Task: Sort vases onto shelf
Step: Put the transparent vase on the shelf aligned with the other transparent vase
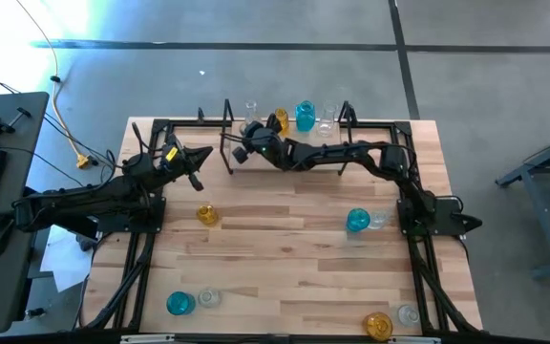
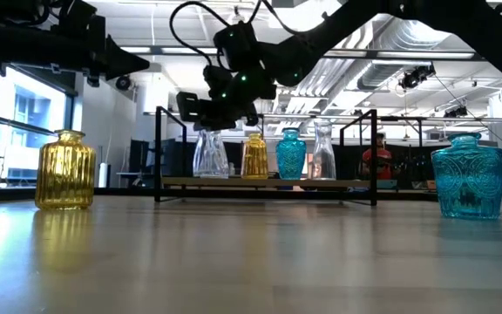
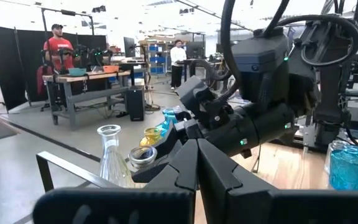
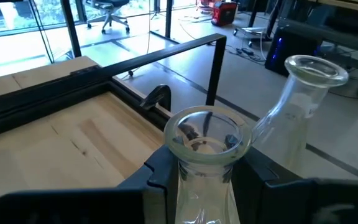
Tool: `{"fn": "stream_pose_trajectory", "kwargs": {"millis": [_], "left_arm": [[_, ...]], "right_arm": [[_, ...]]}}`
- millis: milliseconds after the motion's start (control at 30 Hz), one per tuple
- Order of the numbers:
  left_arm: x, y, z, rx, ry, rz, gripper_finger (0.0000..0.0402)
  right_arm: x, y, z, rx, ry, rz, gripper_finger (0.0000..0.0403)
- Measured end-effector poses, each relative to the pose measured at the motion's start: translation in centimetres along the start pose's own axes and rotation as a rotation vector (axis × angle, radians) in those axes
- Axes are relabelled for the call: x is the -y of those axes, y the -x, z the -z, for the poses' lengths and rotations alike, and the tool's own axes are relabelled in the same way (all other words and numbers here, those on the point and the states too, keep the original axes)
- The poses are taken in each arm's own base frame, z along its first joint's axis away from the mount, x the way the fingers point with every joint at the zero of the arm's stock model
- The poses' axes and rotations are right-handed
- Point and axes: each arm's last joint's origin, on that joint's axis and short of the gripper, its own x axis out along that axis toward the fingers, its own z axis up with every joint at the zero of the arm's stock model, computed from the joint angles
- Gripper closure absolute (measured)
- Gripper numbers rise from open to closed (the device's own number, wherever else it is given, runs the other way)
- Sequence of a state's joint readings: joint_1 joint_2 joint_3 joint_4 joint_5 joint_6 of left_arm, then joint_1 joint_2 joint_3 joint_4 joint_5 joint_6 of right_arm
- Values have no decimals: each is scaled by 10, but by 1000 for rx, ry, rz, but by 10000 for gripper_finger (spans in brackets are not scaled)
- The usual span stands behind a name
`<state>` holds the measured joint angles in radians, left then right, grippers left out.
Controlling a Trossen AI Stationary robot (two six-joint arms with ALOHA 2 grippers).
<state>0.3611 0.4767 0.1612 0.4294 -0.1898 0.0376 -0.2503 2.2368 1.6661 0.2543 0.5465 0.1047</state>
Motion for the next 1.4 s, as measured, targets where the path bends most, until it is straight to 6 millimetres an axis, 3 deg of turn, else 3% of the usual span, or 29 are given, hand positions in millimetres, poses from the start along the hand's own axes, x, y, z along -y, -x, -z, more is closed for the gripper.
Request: {"fn": "stream_pose_trajectory", "kwargs": {"millis": [500,900,1233,1400], "left_arm": [[0,0,0,1,0,0,401],[0,0,0,1,0,0,402],[0,0,0,1,0,0,401],[0,0,0,1,-6,0,402]], "right_arm": [[14,-8,1,-22,-36,17,319],[14,-8,1,-28,-37,36,228],[10,-5,-3,7,9,27,222],[10,5,-16,20,68,78,222]]}}
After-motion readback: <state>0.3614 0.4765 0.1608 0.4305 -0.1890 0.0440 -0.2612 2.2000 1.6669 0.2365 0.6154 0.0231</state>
